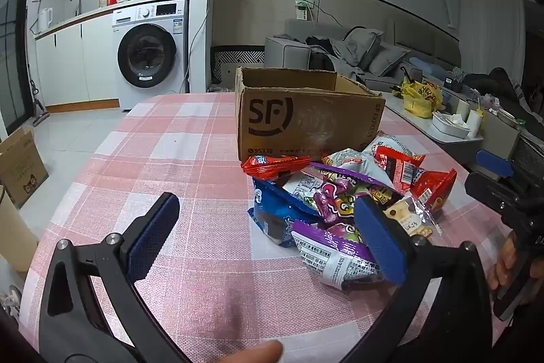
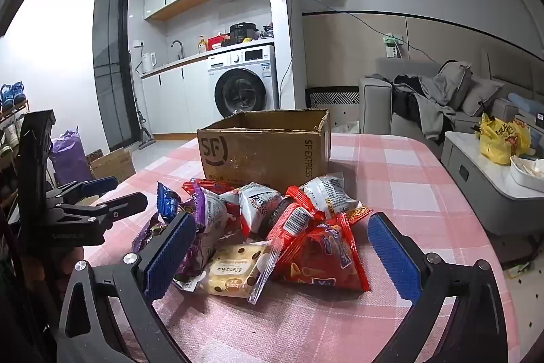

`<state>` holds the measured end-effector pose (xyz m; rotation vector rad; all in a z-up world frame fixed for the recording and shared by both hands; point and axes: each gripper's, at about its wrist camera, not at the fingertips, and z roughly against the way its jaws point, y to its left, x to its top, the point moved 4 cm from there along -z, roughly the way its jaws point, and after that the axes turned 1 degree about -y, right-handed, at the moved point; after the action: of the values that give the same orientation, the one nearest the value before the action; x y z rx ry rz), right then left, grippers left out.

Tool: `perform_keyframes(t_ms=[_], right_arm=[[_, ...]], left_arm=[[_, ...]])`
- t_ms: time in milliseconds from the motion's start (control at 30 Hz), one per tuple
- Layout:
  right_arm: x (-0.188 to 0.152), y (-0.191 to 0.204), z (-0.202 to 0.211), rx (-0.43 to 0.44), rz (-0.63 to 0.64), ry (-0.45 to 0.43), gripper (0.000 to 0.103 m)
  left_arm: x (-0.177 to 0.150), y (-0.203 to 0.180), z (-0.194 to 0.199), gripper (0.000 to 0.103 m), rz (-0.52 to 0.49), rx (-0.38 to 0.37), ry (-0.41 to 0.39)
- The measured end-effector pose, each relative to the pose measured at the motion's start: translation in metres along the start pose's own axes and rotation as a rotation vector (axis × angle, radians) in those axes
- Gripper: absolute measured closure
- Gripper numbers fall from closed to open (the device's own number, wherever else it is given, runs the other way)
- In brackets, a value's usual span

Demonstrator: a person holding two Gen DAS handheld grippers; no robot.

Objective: Organize snacks

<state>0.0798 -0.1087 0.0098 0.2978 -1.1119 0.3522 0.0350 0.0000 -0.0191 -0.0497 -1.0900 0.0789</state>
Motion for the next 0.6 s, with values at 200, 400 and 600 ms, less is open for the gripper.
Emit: perform_keyframes(t_ms=[200,400,600], right_arm=[[0.001,0.0003,0.0012,0.0,0.002,-0.004,0.0],[0.0011,-0.0006,0.0004,0.002,-0.002,0.001,0.0],[0.0011,-0.0004,-0.0002,0.002,-0.002,0.002,0.0]], left_arm=[[0.0,0.0,-0.0001,0.001,0.001,0.001,0.002],[0.0,0.0,-0.0001,0.001,0.0,0.001,0.002],[0.0,0.0,-0.0001,0.001,-0.001,0.001,0.002]])
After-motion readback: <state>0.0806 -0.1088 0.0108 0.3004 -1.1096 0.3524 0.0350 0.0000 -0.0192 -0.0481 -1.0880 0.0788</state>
